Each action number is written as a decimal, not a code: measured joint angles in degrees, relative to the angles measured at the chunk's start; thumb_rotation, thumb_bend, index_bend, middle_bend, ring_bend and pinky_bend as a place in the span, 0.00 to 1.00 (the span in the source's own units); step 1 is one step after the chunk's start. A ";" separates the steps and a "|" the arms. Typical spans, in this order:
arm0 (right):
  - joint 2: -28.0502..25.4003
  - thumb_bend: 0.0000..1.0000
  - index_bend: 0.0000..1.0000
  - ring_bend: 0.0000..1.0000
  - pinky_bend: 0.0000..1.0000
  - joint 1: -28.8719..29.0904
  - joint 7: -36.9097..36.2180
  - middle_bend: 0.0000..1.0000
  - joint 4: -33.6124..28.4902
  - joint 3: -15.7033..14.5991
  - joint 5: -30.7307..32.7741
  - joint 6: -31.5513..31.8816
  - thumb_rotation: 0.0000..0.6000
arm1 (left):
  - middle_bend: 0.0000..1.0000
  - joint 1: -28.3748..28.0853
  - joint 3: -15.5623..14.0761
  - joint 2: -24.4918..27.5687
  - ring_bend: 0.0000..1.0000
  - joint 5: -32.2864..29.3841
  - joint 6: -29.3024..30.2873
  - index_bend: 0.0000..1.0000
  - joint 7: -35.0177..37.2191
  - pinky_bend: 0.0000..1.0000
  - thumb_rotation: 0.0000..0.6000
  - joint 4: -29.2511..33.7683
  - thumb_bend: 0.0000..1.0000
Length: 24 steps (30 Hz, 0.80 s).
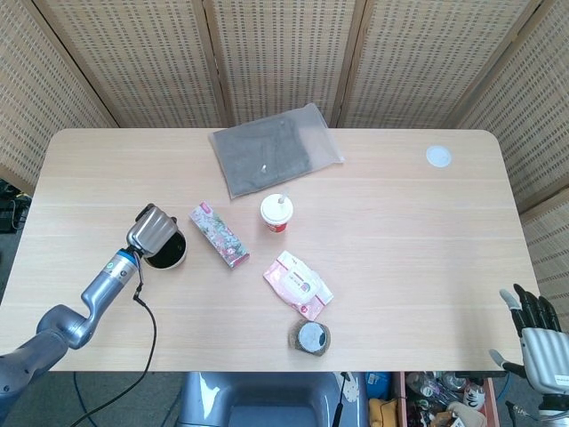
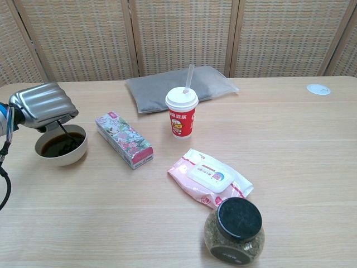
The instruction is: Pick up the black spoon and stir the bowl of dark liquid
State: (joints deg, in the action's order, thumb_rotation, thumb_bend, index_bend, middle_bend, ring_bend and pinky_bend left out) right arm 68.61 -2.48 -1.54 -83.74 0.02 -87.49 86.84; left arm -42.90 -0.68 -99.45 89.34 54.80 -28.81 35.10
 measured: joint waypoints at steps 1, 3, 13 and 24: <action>0.01 0.09 0.08 0.00 0.00 0.03 0.02 0.09 -0.03 0.00 -0.08 0.00 1.00 | 0.82 0.19 -0.18 0.23 0.72 0.09 0.19 0.72 0.20 0.73 1.00 0.04 0.41; 0.02 0.09 0.08 0.00 0.00 0.09 0.01 0.09 -0.06 0.00 -0.18 0.02 1.00 | 0.82 0.66 -0.51 0.84 0.72 0.27 0.72 0.72 0.76 0.73 1.00 0.43 0.41; 0.27 0.09 0.08 0.00 0.00 0.22 -0.26 0.09 0.20 -0.04 -0.27 -0.18 1.00 | 0.82 2.55 -1.93 3.85 0.72 1.10 2.63 0.72 1.99 0.73 1.00 4.75 0.41; 0.28 0.09 0.08 0.00 0.00 -0.16 -0.62 0.09 0.44 -0.14 -0.17 0.29 1.00 | 0.82 1.78 -0.97 3.74 0.72 0.55 1.62 0.72 -1.02 0.73 1.00 8.76 0.41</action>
State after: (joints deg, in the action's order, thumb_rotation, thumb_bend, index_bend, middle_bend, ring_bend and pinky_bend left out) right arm 68.89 -2.64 -2.16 -83.30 -0.12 -87.66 87.13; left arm -41.12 -1.66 -95.70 89.89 56.41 -29.83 43.85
